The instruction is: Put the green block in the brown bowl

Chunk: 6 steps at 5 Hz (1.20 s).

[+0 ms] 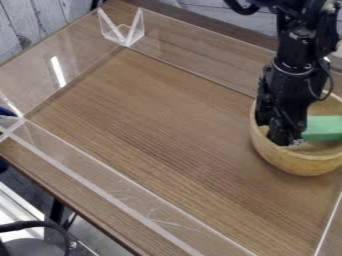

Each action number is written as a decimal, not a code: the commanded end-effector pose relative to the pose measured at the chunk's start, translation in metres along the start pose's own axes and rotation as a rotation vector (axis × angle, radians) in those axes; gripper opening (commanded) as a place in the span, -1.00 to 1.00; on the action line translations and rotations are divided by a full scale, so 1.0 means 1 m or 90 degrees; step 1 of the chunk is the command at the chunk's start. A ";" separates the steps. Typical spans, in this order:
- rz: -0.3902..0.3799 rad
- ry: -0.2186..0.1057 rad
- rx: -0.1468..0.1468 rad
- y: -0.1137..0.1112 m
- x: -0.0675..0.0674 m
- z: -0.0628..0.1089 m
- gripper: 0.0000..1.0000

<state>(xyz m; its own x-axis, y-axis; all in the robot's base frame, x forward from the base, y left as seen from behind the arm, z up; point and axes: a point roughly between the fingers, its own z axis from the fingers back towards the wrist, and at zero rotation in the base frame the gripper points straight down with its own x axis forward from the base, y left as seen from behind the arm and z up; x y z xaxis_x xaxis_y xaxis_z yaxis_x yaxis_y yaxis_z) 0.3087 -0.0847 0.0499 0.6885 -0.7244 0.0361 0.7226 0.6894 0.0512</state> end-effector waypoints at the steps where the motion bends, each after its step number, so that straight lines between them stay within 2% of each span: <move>1: -0.001 -0.037 0.020 0.008 0.013 0.014 -1.00; 2: 0.000 -0.036 0.019 0.008 0.013 0.013 -1.00; 3: 0.000 -0.035 0.018 0.009 0.014 0.015 1.00; 6: 0.013 -0.057 0.039 0.012 0.010 0.039 1.00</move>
<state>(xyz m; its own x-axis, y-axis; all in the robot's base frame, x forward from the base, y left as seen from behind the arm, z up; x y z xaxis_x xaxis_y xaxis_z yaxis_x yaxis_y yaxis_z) 0.3099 -0.0830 0.0652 0.6984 -0.7140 0.0496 0.7114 0.7001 0.0619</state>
